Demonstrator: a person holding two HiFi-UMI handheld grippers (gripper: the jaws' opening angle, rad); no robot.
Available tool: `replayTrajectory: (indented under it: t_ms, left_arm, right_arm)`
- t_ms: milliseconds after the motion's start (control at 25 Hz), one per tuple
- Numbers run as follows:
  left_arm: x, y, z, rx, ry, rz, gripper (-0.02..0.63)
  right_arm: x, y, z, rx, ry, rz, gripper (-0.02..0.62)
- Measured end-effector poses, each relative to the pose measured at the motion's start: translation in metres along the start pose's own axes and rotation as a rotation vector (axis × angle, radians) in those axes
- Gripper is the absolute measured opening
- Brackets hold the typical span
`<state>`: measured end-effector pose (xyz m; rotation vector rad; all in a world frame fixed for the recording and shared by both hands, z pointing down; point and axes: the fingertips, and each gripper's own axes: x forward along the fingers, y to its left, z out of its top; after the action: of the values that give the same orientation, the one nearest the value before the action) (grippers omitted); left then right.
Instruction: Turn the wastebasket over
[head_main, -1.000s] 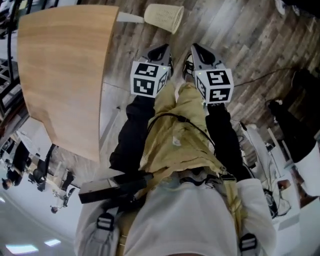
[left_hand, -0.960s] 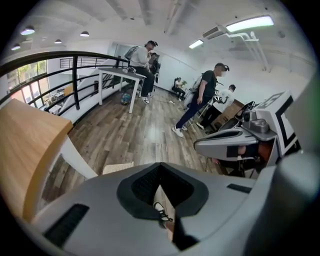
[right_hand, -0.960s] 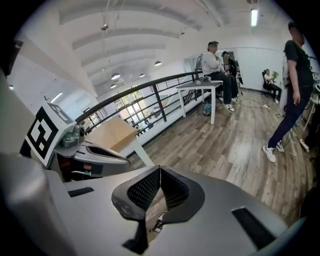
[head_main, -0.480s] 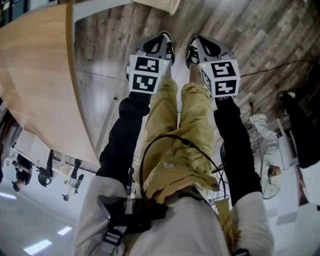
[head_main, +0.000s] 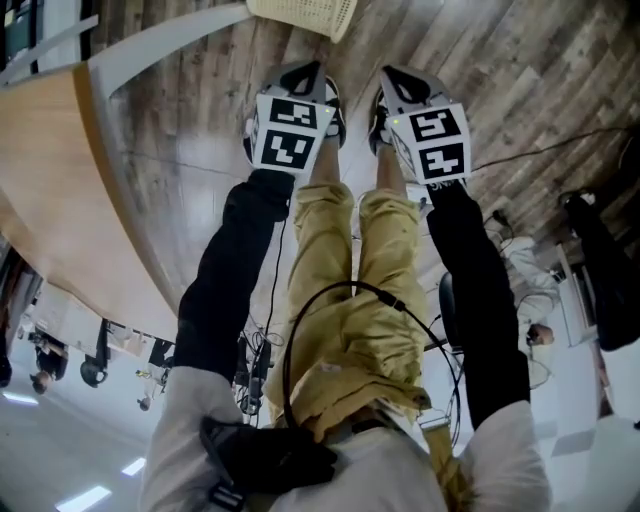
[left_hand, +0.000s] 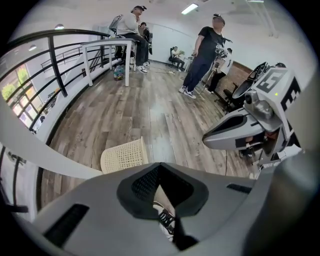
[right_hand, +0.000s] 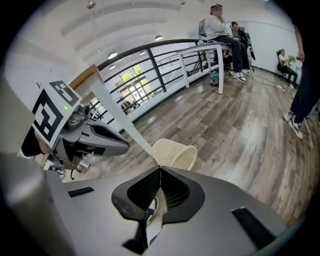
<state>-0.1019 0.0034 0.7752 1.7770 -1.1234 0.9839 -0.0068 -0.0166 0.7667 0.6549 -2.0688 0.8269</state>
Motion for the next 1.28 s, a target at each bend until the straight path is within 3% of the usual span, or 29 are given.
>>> replayTrajectory:
  t_ms: [240, 560, 800, 960, 1280]
  left_arm:
    - [0.043, 0.012, 0.001, 0.009, 0.042, 0.002, -0.003]
    - [0.102, 0.032, -0.002, -0.041, 0.057, -0.014, -0.003]
    - [0.145, 0.049, -0.001, -0.026, 0.053, -0.032, -0.003]
    - [0.168, 0.056, -0.002, -0.022, 0.089, -0.048, 0.054]
    - [0.208, 0.061, -0.006, -0.047, 0.103, -0.049, 0.072]
  right_arm:
    - [0.020, -0.021, 0.005, -0.018, 0.019, 0.006, 0.020]
    - [0.067, -0.047, -0.001, -0.019, 0.064, 0.017, 0.020]
    - [0.100, -0.057, -0.002, -0.020, 0.076, 0.036, 0.020]
    - [0.115, -0.065, -0.009, -0.023, 0.083, 0.040, 0.020]
    - [0.129, -0.083, -0.030, 0.000, 0.092, 0.029, 0.019]
